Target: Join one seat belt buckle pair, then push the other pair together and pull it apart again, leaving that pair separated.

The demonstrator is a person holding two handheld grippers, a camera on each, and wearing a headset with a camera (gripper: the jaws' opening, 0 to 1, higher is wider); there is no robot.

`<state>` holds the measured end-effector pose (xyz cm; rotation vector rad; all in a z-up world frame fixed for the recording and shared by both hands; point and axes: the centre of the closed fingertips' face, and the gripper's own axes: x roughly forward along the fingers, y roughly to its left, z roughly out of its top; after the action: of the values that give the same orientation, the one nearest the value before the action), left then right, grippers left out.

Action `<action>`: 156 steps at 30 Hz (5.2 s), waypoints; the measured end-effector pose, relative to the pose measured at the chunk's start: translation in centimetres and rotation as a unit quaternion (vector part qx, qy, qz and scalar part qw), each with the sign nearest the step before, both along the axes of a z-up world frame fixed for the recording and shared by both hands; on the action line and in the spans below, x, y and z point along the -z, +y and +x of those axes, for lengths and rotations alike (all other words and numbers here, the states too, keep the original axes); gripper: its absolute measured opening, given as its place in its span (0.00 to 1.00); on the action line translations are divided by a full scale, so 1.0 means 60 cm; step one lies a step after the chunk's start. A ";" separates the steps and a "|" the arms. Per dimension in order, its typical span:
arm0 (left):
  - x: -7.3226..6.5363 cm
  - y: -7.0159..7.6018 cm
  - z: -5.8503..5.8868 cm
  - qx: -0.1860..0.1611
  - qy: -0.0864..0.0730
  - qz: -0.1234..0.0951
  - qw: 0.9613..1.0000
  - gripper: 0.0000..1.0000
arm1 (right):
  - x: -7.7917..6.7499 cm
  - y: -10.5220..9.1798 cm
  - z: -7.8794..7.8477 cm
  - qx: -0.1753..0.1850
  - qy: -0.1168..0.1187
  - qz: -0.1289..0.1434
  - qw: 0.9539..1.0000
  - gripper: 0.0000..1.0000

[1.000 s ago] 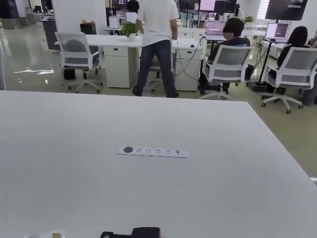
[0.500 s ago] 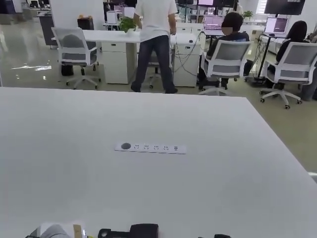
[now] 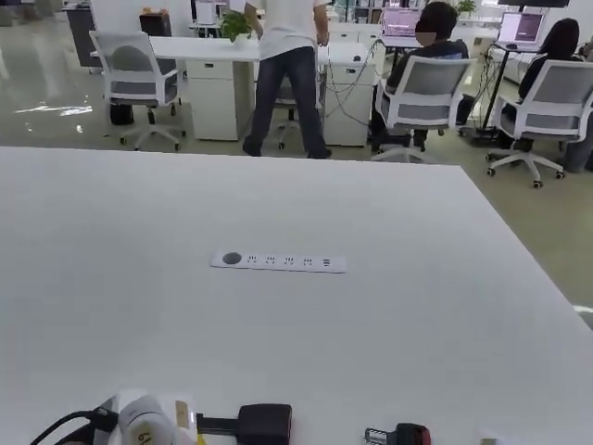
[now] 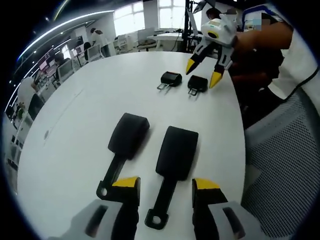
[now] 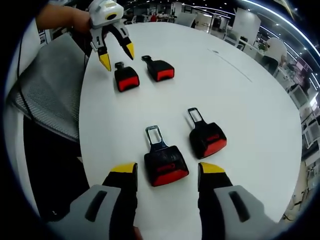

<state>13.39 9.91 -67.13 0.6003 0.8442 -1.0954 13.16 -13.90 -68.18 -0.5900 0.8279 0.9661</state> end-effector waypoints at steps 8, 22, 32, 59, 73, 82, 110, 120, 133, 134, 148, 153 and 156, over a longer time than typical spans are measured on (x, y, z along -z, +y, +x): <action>0.006 -0.031 0.004 0.042 0.003 0.012 0.999 0.38 | 0.014 0.004 -0.006 -0.043 0.013 -0.025 0.999 0.42; 0.031 -0.052 -0.005 0.124 0.020 0.054 0.991 0.35 | 0.021 -0.001 -0.005 -0.083 0.038 -0.047 0.995 0.37; 0.042 -0.050 -0.003 0.144 0.029 0.075 0.986 0.35 | 0.024 0.002 -0.008 -0.106 0.053 -0.036 0.992 0.34; 0.041 -0.055 -0.007 0.155 0.035 0.076 0.984 0.34 | 0.025 0.016 0.000 -0.123 0.068 -0.059 0.988 0.33; 0.043 -0.059 -0.008 0.155 0.037 0.078 0.984 0.34 | 0.027 0.080 0.000 -0.114 0.058 -0.036 0.991 0.33; 0.040 -0.063 -0.011 0.156 0.037 0.078 0.984 0.34 | 0.029 0.126 -0.006 -0.122 0.053 -0.024 0.991 0.33; 0.043 -0.060 -0.009 0.152 0.037 0.084 0.984 0.34 | 0.025 0.199 -0.014 -0.149 0.040 -0.028 0.988 0.33; 0.043 -0.061 -0.009 0.157 0.037 0.081 0.984 0.34 | 0.025 0.206 -0.014 -0.157 0.042 -0.017 0.987 0.32; 0.045 -0.063 -0.008 0.165 0.035 0.085 0.982 0.33 | 0.029 0.219 -0.004 -0.169 0.037 0.003 0.985 0.31; 0.045 -0.063 -0.008 0.164 0.035 0.085 0.982 0.33 | 0.029 0.221 -0.005 -0.170 0.037 0.003 0.985 0.31; 0.045 -0.065 -0.007 0.169 0.036 0.088 0.981 0.33 | 0.034 0.231 -0.003 -0.170 0.038 -0.003 0.985 0.31; 0.043 -0.064 -0.006 0.169 0.036 0.089 0.981 0.33 | 0.034 0.236 -0.003 -0.170 0.039 -0.008 0.985 0.31; 0.042 -0.063 -0.006 0.168 0.036 0.087 0.981 0.33 | 0.036 0.239 -0.002 -0.172 0.039 -0.013 0.984 0.32</action>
<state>13.05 6.14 -69.62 0.8777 0.9286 -1.3638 13.05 0.41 -70.34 -0.7367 0.8246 1.3014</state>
